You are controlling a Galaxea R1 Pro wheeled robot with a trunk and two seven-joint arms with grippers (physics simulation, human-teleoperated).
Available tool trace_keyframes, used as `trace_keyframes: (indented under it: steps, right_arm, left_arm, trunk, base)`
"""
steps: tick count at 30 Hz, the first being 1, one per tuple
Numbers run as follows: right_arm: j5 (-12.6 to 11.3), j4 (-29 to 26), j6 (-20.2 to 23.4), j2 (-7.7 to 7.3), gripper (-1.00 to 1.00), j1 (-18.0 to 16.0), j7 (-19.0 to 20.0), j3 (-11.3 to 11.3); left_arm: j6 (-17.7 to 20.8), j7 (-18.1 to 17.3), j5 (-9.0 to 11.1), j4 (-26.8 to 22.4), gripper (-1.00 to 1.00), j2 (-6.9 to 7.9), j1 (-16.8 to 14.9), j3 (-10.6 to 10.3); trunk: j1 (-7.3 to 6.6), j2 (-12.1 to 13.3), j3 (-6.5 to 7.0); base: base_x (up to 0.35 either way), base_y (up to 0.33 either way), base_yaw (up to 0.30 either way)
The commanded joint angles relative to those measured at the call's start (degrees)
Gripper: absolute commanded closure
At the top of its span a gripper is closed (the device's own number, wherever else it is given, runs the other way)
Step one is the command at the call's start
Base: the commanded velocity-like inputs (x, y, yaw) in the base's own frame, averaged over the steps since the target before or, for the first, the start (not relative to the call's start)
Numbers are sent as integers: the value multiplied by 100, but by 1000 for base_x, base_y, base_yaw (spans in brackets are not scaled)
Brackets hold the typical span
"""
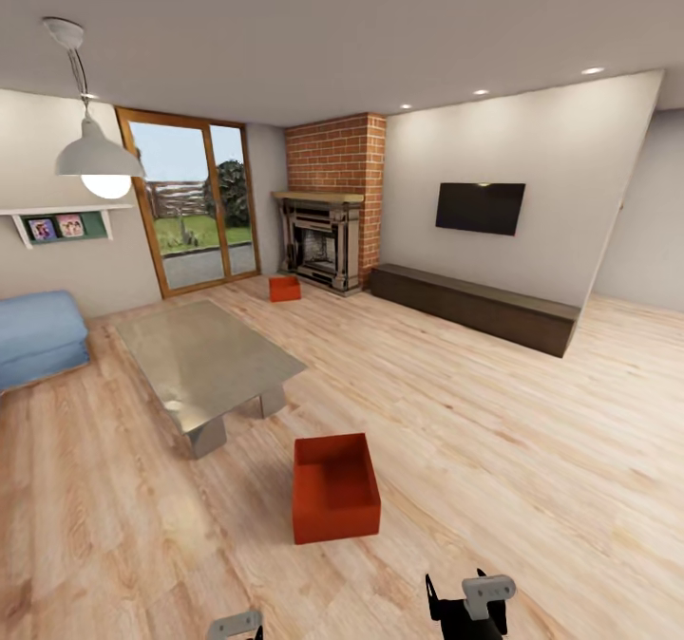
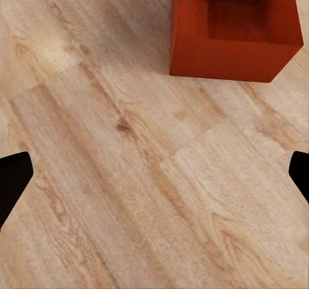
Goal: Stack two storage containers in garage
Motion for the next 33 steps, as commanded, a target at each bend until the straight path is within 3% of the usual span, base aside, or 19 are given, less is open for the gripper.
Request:
trace_keyframes:
  steps: [1,12,33]
  right_arm:
    - [54,4,-11,1,-100,-1,-35,4]
    - [63,4,-13,2,-100,-1,-35,17]
    - [62,4,-13,5,-100,-1,-35,24]
  left_arm:
    - [-23,3,46,4,-100,5,-1,2]
    - [-26,-1,45,13,-100,-21,-1,-19]
    - [-5,2,62,13,-100,-20,-1,17]
  trunk:
    - [4,-3,-2]
    - [4,-3,-2]
    - [4,-3,-77]
  base:
    - [239,0,0]
    - [74,0,0]
    - [315,0,0]
